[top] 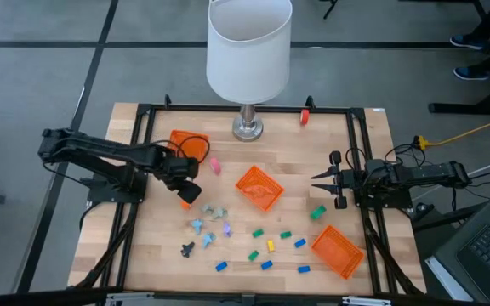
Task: Pick and place Stapler, Stapler remover, tape
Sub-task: Put the orange tape into the top orange bin
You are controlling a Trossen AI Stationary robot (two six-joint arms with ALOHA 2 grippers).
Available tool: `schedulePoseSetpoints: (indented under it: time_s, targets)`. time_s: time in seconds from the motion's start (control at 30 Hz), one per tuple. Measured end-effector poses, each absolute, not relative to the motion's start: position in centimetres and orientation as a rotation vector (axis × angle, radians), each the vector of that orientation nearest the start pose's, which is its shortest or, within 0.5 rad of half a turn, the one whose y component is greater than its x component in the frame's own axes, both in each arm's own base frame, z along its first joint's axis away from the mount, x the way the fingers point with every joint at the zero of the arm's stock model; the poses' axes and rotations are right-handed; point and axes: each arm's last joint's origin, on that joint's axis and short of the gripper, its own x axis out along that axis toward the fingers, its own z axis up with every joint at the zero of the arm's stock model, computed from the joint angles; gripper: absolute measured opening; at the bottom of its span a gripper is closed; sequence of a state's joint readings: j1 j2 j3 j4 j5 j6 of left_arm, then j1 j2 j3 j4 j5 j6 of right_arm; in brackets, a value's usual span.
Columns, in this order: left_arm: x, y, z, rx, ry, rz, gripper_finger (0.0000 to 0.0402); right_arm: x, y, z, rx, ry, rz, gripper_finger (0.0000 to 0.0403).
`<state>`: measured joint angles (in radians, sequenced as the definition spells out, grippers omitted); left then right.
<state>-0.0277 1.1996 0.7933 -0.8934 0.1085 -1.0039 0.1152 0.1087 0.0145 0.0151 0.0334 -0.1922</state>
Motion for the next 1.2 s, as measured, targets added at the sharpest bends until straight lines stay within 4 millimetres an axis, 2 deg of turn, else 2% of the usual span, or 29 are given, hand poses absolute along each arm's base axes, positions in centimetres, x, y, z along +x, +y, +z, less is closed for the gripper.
schedulePoseSetpoints:
  time_s: [0.5,0.77,0.97,1.2]
  targets:
    - [21.3,-1.0,18.8,-0.957,1.38,0.654,0.0196,10.3,1.1,16.1,-0.198,0.071,0.089,0.0106]
    - [21.8,-1.1,17.7,-0.916,1.442,0.639,0.0198,10.3,1.1,16.1,-0.198,0.071,0.089,0.0106]
    - [21.8,-1.1,17.6,-0.905,1.452,0.631,0.0177,10.3,1.1,16.1,-0.198,0.071,0.089,0.0106]
    - [21.8,-1.0,17.6,-0.882,1.455,0.612,0.0109,10.3,1.1,16.1,-0.198,0.07,0.089,0.0106]
